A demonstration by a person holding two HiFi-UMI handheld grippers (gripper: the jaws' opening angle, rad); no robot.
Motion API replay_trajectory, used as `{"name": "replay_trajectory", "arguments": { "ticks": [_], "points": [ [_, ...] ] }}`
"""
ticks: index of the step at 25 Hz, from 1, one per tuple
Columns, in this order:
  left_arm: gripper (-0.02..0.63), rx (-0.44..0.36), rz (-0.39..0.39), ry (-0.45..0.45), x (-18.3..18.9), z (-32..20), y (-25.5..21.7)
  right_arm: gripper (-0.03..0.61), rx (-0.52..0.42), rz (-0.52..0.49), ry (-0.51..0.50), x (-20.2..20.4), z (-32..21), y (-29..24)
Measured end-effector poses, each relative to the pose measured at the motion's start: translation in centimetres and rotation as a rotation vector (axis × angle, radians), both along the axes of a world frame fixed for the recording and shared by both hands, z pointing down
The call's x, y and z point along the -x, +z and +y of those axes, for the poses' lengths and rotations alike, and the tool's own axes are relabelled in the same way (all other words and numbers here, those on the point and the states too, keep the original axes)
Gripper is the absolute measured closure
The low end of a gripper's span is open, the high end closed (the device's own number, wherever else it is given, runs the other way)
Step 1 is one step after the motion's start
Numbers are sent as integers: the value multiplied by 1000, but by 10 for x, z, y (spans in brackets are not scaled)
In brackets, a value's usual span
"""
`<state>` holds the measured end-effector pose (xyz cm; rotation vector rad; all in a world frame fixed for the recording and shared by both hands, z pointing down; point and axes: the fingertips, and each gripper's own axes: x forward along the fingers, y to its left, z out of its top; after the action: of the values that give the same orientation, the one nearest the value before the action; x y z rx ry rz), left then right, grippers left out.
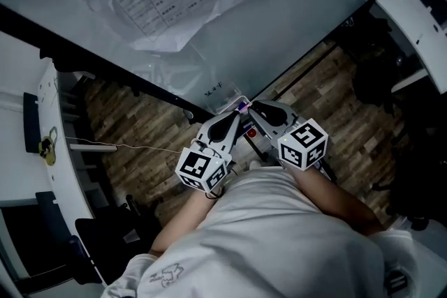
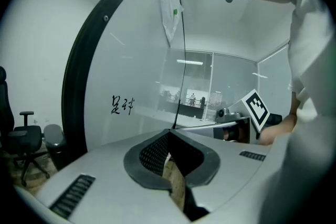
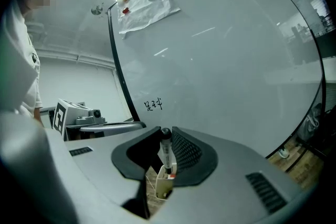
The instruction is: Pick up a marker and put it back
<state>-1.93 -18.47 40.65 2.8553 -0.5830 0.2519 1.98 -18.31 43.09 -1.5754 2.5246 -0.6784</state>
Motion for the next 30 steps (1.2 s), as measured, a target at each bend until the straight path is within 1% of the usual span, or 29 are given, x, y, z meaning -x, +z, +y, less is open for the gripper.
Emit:
{"name": "replay_trajectory", "arguments": {
  "ticks": [5, 15, 19, 24, 28, 30],
  "points": [
    [609, -30, 44, -2, 13, 5, -14, 505, -31, 31, 23, 4, 10, -15],
    [609, -63, 119, 29, 33, 22, -33, 505, -98, 78, 74, 17, 41, -44],
    [609, -69, 133, 31, 43, 24, -39, 505, -112, 87, 86, 24, 49, -53],
    [609, -97, 144, 51, 54, 33, -47, 505, -135, 97, 107, 31, 59, -61],
    [609, -113, 157, 79, 58, 38, -52, 505, -148, 93, 127, 34, 63, -64],
    [611, -106, 162, 95, 58, 40, -52, 505, -153, 94, 135, 36, 64, -65]
  ]
}}
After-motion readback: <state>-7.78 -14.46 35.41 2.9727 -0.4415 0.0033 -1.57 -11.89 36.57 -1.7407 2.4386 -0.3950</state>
